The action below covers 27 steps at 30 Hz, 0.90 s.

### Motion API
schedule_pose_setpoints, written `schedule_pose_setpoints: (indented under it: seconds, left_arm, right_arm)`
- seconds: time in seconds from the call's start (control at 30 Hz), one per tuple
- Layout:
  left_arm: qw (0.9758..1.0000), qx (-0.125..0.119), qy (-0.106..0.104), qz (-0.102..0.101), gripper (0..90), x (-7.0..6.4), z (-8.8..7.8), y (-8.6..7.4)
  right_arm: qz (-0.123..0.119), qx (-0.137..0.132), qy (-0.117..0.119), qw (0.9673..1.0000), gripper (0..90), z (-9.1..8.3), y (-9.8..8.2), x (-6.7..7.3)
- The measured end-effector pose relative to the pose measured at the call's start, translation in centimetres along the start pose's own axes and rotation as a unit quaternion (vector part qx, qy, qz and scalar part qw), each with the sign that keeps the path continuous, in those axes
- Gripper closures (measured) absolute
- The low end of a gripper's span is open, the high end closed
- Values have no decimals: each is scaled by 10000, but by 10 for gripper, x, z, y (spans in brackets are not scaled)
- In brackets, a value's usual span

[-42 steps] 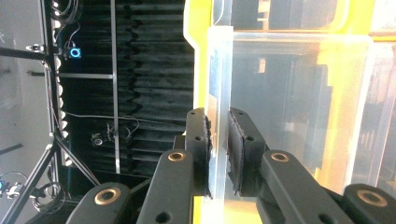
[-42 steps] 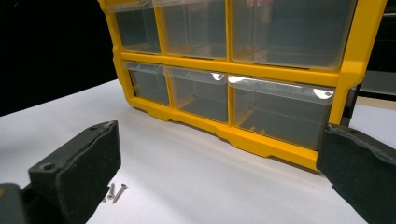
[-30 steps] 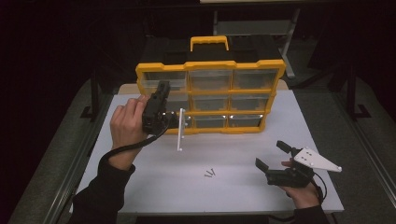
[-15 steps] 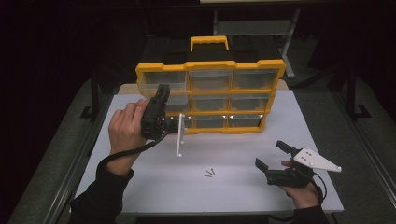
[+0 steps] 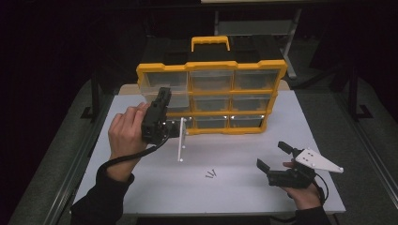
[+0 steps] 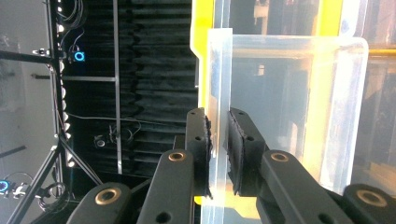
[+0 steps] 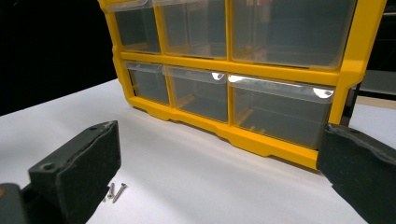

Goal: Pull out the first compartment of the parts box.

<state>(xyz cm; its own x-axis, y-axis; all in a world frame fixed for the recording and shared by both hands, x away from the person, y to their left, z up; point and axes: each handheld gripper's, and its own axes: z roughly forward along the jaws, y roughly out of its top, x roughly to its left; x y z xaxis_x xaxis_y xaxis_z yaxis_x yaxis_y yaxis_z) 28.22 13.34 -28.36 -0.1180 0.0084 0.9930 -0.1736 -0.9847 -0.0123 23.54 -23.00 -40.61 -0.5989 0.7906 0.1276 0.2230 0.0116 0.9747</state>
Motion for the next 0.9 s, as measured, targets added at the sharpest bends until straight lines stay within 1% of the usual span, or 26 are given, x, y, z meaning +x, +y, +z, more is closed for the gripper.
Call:
schedule_pose_setpoints:
  seconds: [0.67, 0.9]
  left_arm:
    - [10000, -49, -21, 42, 794, 3, -14, 1]
    - [10000, -68, -22, 15, 794, 3, -18, 1]
  right_arm:
    - [-15, 15, -6, 10000, 0, 1, -1, 0]
    - [-21, 15, -5, 10000, 0, 1, -1, 0]
